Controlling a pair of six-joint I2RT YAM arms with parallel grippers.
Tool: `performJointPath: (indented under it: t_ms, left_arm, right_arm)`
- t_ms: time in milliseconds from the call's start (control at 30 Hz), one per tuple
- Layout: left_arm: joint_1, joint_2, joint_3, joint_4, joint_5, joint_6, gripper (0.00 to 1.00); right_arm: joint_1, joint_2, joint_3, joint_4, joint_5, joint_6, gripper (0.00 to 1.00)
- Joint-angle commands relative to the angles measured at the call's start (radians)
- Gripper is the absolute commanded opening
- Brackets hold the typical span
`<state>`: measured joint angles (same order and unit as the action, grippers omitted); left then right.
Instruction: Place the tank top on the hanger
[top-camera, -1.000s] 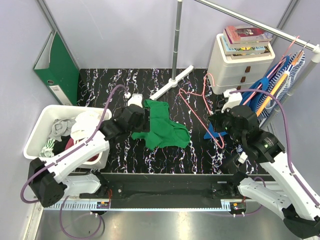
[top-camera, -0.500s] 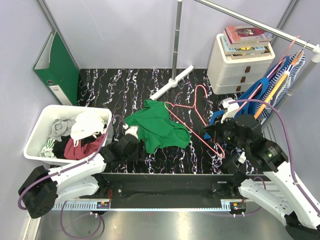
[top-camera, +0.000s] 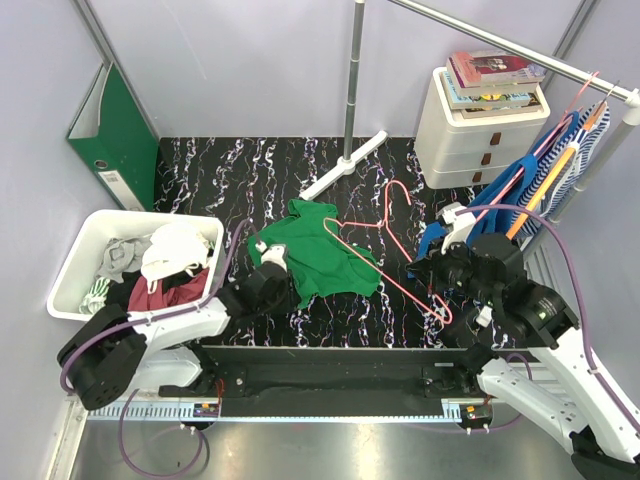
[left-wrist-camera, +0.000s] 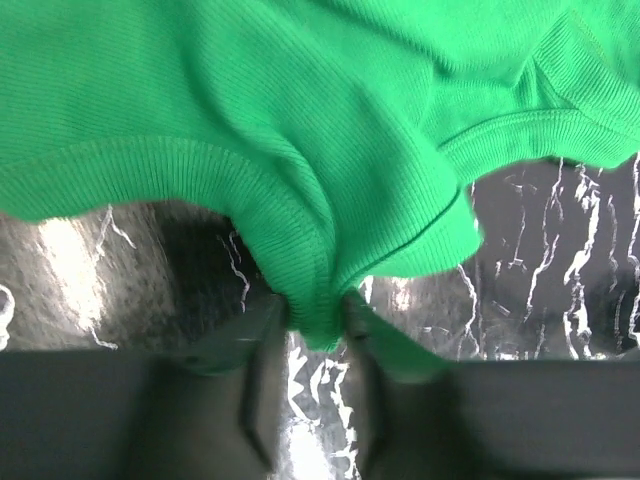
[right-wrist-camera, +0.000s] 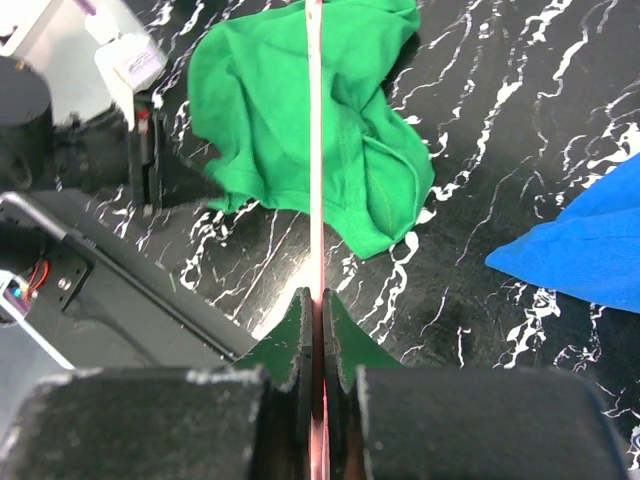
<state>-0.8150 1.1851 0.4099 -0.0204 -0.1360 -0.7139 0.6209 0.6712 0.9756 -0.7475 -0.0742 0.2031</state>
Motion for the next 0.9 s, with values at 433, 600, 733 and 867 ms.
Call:
performJointPath:
  t_ms: [433, 600, 733, 867]
  left_arm:
    - [0.244, -0.125, 0.204, -0.162, 0.022, 0.131, 0.00]
    - [0.298, -0.140, 0.225, -0.185, 0.062, 0.159, 0.00]
    - [0.310, -0.151, 0.259, -0.207, 0.090, 0.171, 0.00]
    - [0.309, -0.163, 0.273, -0.222, 0.108, 0.176, 0.00]
  right_arm:
    - [0.007, -0.039, 0.049, -0.004, -0.308, -0.083, 0.00]
    - [0.007, -0.013, 0.046, 0.004, -0.366, -0.087, 0.00]
    - [0.010, 0.013, 0.044, 0.007, -0.371, -0.083, 0.00]
    - [0.010, 0.030, 0.043, 0.011, -0.351, -0.082, 0.00]
